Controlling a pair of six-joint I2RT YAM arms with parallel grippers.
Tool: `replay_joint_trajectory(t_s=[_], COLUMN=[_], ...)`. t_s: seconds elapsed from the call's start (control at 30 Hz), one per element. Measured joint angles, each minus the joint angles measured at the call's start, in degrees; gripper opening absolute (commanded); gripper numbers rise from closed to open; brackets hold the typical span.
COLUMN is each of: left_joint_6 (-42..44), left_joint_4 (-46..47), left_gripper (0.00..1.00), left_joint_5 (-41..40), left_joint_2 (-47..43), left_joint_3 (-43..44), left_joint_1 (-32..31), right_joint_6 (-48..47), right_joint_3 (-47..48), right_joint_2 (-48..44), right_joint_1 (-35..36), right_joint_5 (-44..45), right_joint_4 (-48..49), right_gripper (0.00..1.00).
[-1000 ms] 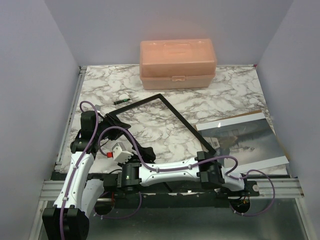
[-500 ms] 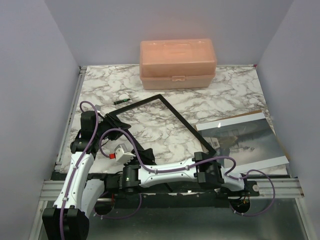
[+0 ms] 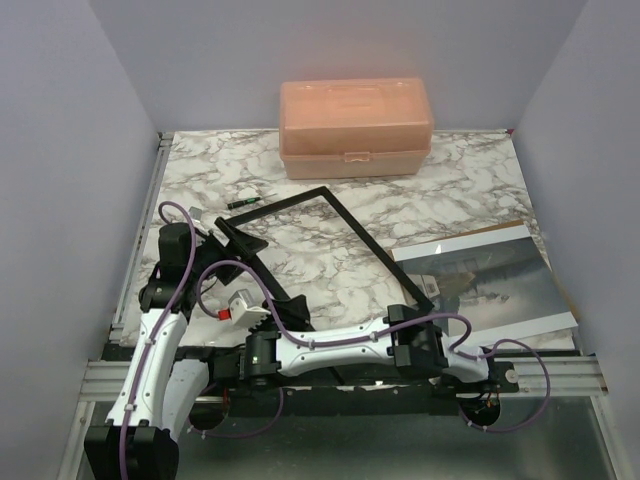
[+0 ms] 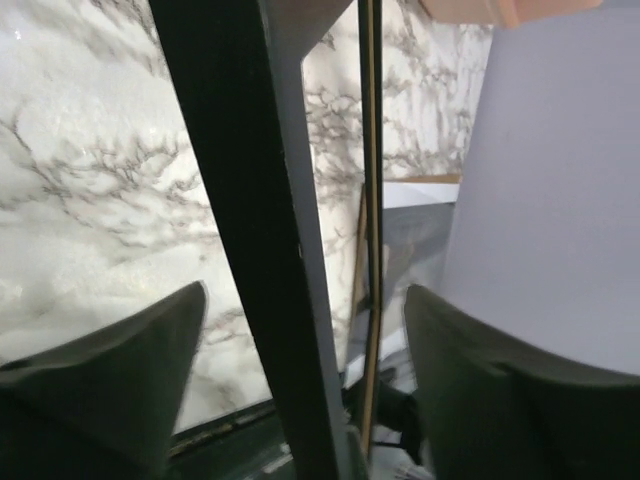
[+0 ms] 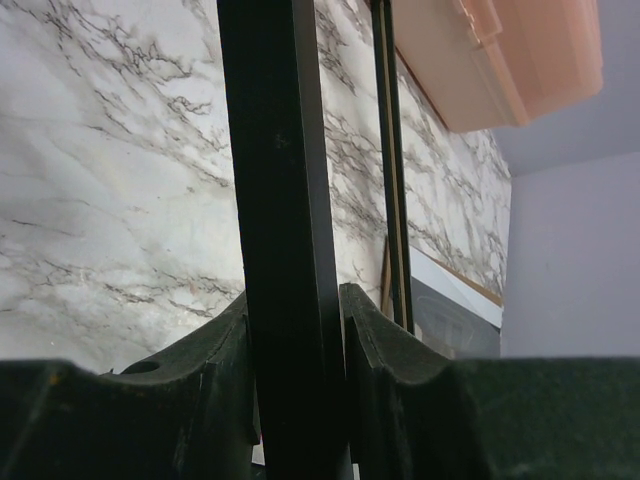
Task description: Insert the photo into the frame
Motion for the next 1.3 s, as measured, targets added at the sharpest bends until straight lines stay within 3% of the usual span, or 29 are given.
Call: replay_joint_trajectory(t_s=[0.07, 0.4, 0.63, 1.03, 1.3], left_joint_6=[0.2, 1.5, 3.7, 8.0, 9.0], left_joint_4=[0.2, -1.2, -5.9, -11.6, -12.9], left_gripper=[0.98, 0.98, 0.99, 0.99, 0.98], left_joint_5=[0.2, -0.3, -5.5, -12.2, -12.9], left_joint_2=[-0.7, -6.2, -11.3, -17.4, -17.4], left_joint_3=[0.0, 3.1, 8.3, 15.8, 16.0], left_joint_1=[0.0, 0.0, 0.0, 0.0, 0.0], right_joint_6=[-0.3, -1.6, -4.4, -11.9, -12.3], right_joint_3=[0.0, 2.0, 4.5, -0.5, -12.5], right_joint_2=[0.0, -0.2, -4.2, -23.4, -38.1], right_joint_1=[0.0, 0.0, -0.8, -6.7, -15.2], right_joint_5=[0.3, -0.3, -4.2, -18.8, -30.6], right_joint_4=[-0.2, -1.4, -0.3, 13.3, 25.3], right_gripper=[0.01, 0.01, 0.01, 0.01, 0.01])
